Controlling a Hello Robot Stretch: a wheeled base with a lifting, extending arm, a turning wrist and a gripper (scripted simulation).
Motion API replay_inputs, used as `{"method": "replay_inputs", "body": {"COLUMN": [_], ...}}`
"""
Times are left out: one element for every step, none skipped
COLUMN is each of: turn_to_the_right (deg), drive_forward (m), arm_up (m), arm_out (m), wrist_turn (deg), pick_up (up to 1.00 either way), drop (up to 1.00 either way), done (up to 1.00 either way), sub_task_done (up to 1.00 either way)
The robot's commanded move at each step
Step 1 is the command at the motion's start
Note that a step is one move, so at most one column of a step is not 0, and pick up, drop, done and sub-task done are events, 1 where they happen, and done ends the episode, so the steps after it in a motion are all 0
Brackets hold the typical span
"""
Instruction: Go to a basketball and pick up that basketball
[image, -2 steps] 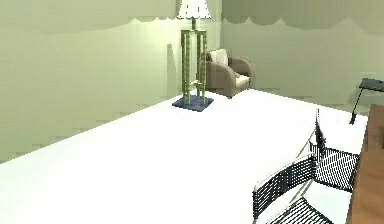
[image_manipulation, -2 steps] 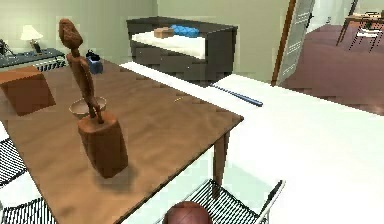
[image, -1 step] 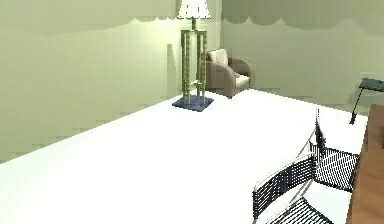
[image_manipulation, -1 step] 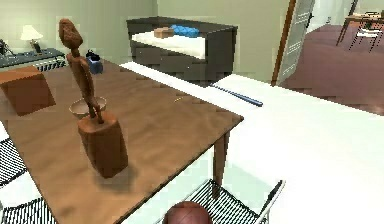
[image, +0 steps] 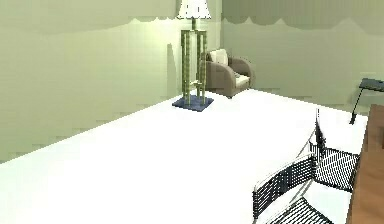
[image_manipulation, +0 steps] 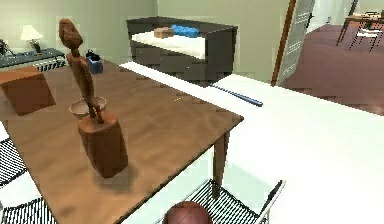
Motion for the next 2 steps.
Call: {"method": "replay_inputs", "body": {"turn_to_the_right": [0.0,0.0], "drive_forward": [0.00,0.00], "arm_up": [0.00,0.00], "arm_out": [0.00,0.00], "wrist_turn": [45.0,45.0], "pick_up": [0.00,0.00], "drop": [0.00,0.00], "done": [0.00,0.00], "sub_task_done": [0.00,0.00]}}
